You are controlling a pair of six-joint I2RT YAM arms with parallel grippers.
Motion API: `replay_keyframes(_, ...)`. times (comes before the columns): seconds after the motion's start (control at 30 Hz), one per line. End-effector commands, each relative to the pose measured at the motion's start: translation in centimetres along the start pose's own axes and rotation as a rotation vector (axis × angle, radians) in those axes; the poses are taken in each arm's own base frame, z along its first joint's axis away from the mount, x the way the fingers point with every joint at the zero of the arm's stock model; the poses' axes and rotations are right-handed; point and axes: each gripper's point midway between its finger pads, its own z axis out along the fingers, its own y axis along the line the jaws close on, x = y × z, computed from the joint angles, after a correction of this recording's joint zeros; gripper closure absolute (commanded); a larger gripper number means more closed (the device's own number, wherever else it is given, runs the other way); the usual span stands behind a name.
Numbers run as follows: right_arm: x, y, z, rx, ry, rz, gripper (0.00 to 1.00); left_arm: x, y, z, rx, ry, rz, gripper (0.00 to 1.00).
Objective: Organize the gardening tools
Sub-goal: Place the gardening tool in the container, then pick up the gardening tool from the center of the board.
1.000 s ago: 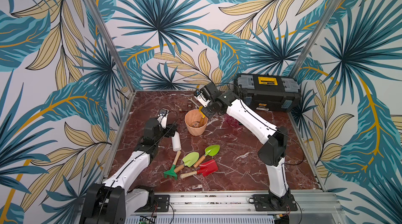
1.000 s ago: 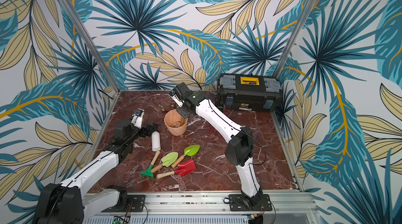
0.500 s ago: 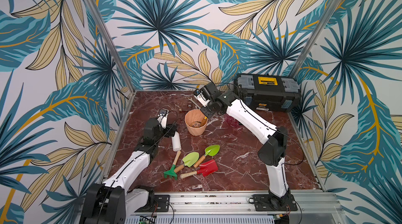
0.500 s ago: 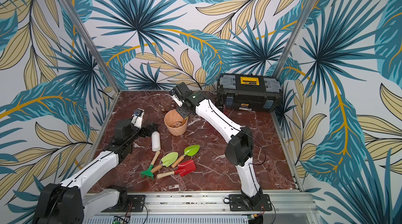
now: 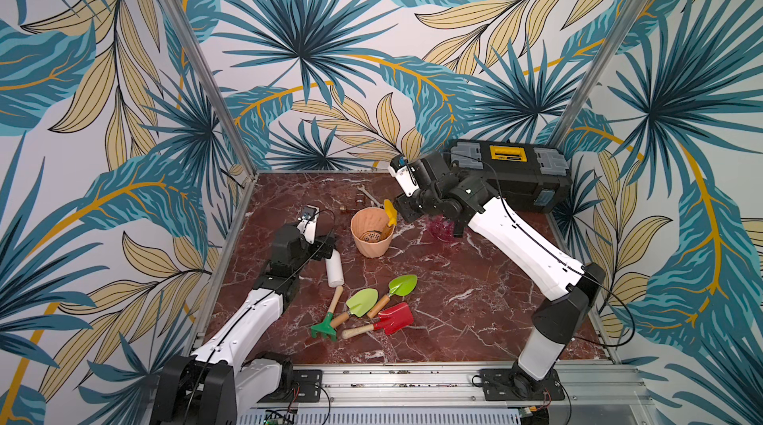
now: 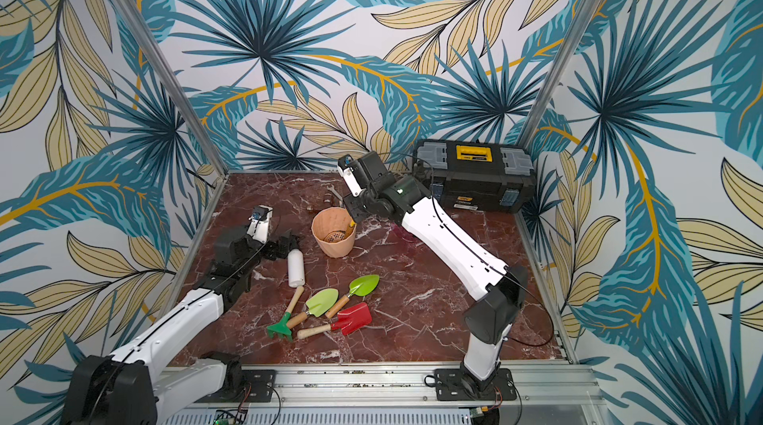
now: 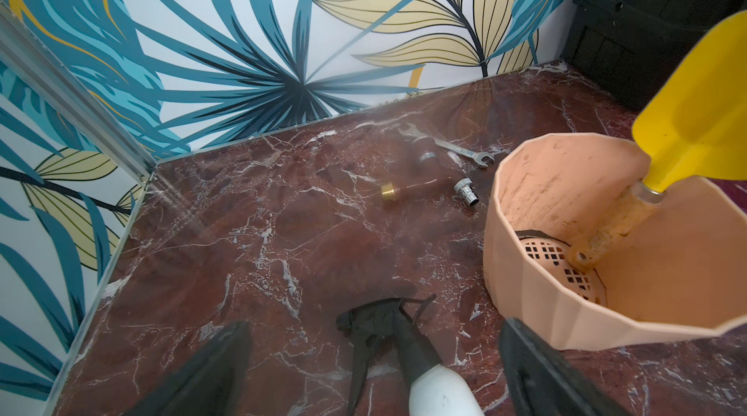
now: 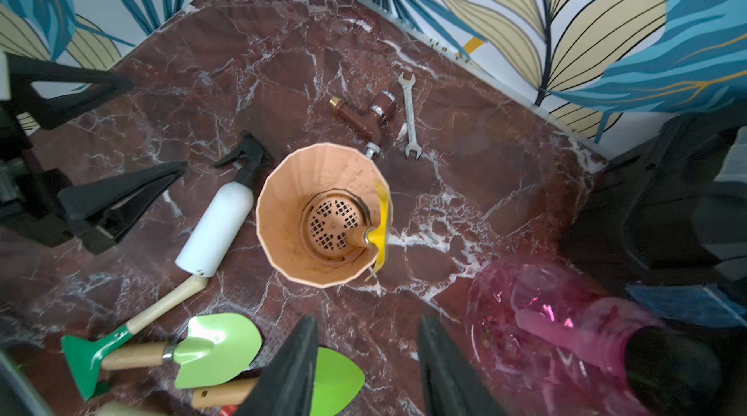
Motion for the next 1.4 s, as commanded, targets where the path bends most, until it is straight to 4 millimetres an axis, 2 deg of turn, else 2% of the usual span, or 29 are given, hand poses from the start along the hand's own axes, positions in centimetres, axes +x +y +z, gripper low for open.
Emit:
replay_keyframes(0.0,2.5,1.7,0.6,-0.085,0.018,0.085,0.53,-0.6,-0.9,-0.6,0.028,-0.008,-0.025,0.00)
replay_keyframes(0.2,5.9,1.8,0.5,-0.106,0.004,0.162,0.45,-1.0,-2.9,-1.3,0.050,0.031,-0.018,0.00)
replay_keyframes(0.5,9.3,0.1,-0.2,-0.031,-0.012,0.290,0.35,-0.9,-7.6,-4.2,0.064,0.148,0.101,0.00)
replay_keyframes(0.67,11.1,0.4,-0.6,-0.046,0.018,0.325,0.33,-0.9,-10.7,-5.7,0.191,0.216,0.127,0.00)
replay_keyframes(0.77,12.5,0.1,-0.3,-0.029,0.041,0.341,0.33,-0.7,-11.9,-6.3,0.210,0.246,0.167,0.00)
replay_keyframes(0.9,13.2,-0.1,-0.2,-0.017,0.049,0.357,0.33,0.6,-13.4,-6.6,0.208,0.290,0.245,0.00)
replay_keyframes(1.1,13.3,-0.5,-0.6,0.009,0.045,0.373,0.33,4.0,-15.2,-6.2,0.196,0.413,0.385,0.00)
replay_keyframes(1.37,12.9,-2.6,-3.6,0.114,0.018,0.409,0.32,5.4,-19.6,-4.9,0.238,0.452,0.544,0.00)
